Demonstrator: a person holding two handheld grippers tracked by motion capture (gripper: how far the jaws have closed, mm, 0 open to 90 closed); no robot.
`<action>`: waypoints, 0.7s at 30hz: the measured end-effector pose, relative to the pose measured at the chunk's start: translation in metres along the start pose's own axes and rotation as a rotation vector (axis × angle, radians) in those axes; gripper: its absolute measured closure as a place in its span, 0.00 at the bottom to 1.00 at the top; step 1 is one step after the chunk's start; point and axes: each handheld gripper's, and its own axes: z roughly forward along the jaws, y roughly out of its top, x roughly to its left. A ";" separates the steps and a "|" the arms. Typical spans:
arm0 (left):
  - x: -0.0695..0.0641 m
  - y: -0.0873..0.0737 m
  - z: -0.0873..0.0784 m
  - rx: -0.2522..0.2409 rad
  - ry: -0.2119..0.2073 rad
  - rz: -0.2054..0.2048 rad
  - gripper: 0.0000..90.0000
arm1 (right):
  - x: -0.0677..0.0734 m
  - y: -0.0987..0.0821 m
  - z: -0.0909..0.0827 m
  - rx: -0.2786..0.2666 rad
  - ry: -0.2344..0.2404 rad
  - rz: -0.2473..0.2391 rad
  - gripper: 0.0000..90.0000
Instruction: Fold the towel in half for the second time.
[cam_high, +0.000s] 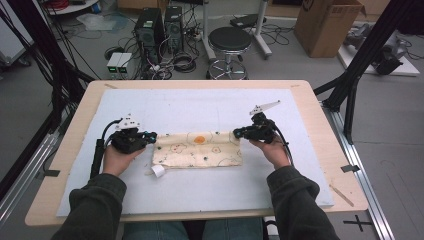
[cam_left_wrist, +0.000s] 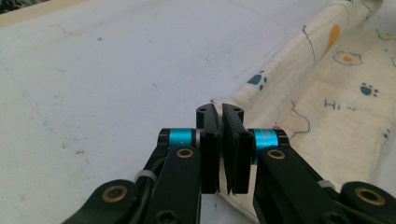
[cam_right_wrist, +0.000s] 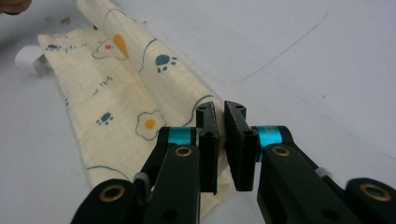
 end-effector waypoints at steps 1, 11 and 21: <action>-0.002 0.001 0.000 -0.001 -0.001 0.007 0.95 | 0.000 -0.002 0.000 0.002 0.002 -0.002 0.93; -0.014 0.003 -0.004 0.015 -0.005 0.053 0.95 | 0.003 -0.014 -0.004 -0.024 0.017 -0.004 0.93; -0.026 0.003 -0.007 0.040 -0.002 0.105 0.94 | 0.011 -0.022 -0.011 -0.034 0.029 -0.025 0.93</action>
